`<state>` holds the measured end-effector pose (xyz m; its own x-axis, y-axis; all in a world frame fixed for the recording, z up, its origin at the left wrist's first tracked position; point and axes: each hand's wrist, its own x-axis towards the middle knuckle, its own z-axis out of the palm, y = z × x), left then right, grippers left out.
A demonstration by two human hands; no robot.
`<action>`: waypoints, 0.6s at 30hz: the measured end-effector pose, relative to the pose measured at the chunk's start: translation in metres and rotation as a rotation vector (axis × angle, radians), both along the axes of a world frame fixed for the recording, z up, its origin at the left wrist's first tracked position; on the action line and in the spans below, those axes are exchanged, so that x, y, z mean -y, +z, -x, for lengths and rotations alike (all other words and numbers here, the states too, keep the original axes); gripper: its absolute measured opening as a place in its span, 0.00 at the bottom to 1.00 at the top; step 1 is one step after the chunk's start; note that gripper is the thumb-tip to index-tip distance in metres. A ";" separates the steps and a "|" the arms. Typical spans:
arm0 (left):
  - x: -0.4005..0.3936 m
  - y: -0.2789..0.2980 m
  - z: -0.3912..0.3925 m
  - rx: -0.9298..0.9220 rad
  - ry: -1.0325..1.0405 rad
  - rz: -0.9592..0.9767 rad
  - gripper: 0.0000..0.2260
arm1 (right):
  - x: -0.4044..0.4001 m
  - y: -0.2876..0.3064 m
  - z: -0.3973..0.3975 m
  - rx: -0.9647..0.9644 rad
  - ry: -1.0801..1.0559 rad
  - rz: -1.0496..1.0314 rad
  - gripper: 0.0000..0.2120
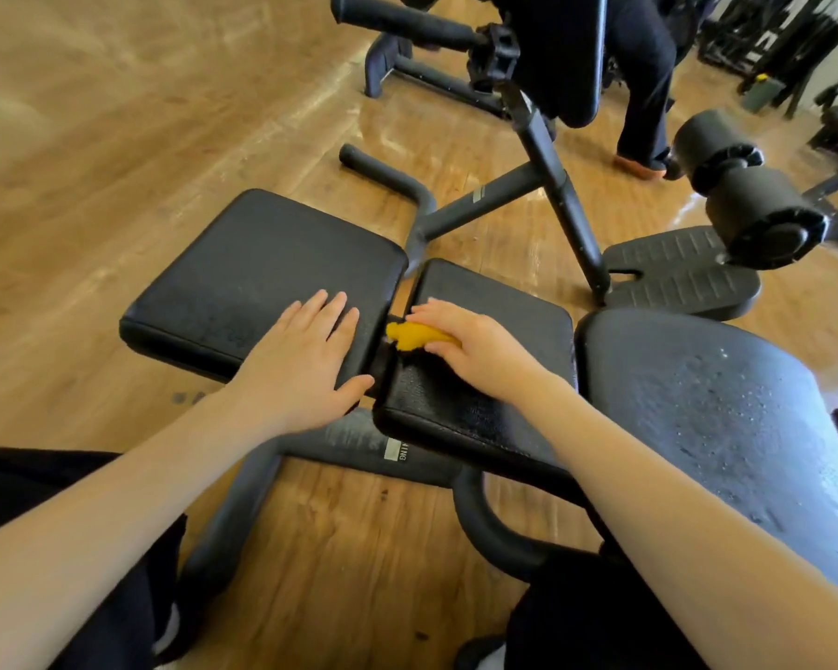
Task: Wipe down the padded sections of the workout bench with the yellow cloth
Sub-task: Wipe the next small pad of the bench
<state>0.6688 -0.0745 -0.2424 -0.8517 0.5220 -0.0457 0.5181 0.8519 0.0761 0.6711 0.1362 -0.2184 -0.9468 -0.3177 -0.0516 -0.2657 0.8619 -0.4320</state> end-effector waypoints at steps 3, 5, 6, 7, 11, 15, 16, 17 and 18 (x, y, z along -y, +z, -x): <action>0.002 -0.001 -0.001 -0.006 -0.004 0.008 0.34 | 0.013 -0.004 -0.012 -0.037 0.048 -0.047 0.21; 0.002 -0.002 -0.001 -0.014 -0.008 -0.011 0.32 | 0.017 -0.010 -0.037 -0.075 0.123 -0.039 0.22; 0.002 -0.002 -0.001 -0.020 -0.008 -0.034 0.31 | 0.015 -0.014 -0.049 -0.092 0.147 -0.031 0.22; 0.002 -0.003 -0.001 -0.027 -0.007 -0.053 0.30 | 0.011 -0.018 -0.059 -0.103 0.154 -0.026 0.22; 0.001 -0.004 -0.002 -0.001 0.009 -0.063 0.29 | -0.031 -0.027 -0.089 -0.108 0.098 -0.040 0.22; 0.000 -0.005 -0.003 -0.017 0.022 -0.044 0.30 | -0.070 -0.019 -0.104 -0.094 -0.236 0.041 0.22; -0.001 -0.004 -0.004 -0.028 0.025 -0.040 0.30 | -0.068 -0.018 -0.105 -0.103 -0.287 0.032 0.22; -0.002 -0.005 -0.005 -0.036 0.034 -0.037 0.30 | -0.062 -0.019 -0.105 -0.111 -0.315 0.013 0.21; -0.003 -0.004 -0.005 -0.036 0.045 -0.033 0.30 | -0.053 -0.020 -0.105 -0.119 -0.323 -0.011 0.20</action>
